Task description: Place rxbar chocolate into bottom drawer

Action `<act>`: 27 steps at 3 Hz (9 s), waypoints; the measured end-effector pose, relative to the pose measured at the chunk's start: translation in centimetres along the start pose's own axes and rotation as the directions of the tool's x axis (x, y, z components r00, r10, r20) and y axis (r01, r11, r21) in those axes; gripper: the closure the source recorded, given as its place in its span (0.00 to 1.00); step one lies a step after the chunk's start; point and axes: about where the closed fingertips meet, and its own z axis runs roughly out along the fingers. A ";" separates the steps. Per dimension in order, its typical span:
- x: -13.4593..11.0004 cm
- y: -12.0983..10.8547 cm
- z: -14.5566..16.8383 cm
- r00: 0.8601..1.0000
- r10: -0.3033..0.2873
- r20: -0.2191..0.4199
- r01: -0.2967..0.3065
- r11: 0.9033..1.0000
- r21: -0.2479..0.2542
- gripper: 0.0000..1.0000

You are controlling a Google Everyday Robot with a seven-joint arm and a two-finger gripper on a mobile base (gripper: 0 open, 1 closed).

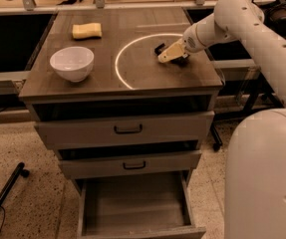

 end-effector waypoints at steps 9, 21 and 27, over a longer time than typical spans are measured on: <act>5.2 21.4 -12.4 0.960 -0.145 0.238 0.188 0.967 -0.170 1.00; 41.9 28.8 7.2 0.996 0.088 -0.015 -0.085 0.876 -0.475 1.00; 54.0 28.1 23.6 0.995 0.027 -0.094 -0.058 0.934 -0.352 1.00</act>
Offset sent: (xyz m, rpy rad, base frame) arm -0.0582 0.0280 0.1117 0.0436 -0.2271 0.1637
